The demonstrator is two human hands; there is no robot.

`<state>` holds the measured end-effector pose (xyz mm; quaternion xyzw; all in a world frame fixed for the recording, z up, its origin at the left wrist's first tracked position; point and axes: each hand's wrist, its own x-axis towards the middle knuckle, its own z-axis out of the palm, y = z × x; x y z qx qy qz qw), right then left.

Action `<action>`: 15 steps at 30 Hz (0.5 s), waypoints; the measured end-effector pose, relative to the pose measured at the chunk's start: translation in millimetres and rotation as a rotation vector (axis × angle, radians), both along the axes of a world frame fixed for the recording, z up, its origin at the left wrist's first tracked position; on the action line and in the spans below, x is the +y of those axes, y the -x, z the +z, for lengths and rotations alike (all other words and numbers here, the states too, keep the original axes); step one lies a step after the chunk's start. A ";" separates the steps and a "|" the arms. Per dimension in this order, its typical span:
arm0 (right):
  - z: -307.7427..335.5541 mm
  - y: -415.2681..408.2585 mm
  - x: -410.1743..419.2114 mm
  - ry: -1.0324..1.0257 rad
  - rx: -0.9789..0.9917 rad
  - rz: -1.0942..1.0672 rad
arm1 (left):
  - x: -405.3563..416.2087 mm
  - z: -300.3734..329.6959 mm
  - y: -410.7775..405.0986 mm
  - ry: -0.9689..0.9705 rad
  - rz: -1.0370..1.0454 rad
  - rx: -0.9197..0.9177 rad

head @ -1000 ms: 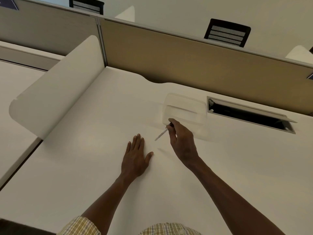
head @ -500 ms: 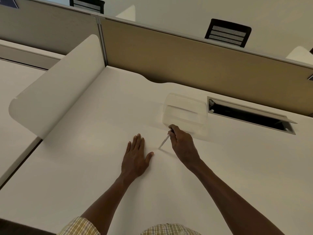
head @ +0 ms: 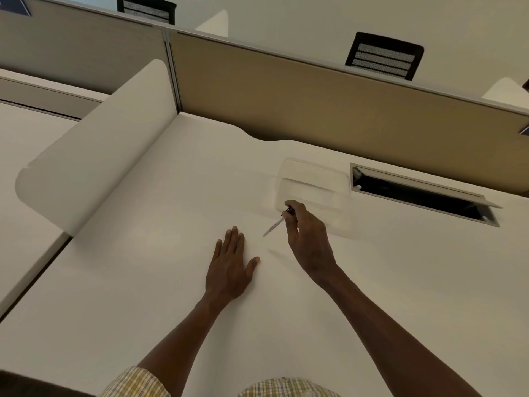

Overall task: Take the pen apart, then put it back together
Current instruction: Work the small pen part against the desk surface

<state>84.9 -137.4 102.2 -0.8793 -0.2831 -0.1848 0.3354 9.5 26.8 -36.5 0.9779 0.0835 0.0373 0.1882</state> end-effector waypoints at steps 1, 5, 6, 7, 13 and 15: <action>0.2 0.1 0.1 0.005 -0.001 0.002 | -0.2 -0.2 0.3 -0.002 -0.001 0.004; -1.6 1.1 -1.6 0.008 0.012 0.000 | -0.8 0.1 -0.1 -0.003 -0.004 0.008; -1.7 1.4 -1.3 0.007 0.013 0.002 | -0.1 0.1 -0.2 -0.007 -0.003 0.008; -1.9 1.9 -1.1 0.008 0.010 0.005 | 0.4 0.1 0.0 -0.011 -0.003 0.011; -7.4 1.6 -1.5 0.055 -0.027 -0.004 | -0.6 -0.3 0.4 -0.003 -0.002 0.015; -12.5 2.0 -1.6 0.101 0.024 0.006 | -0.1 0.3 0.3 -0.005 -0.002 0.014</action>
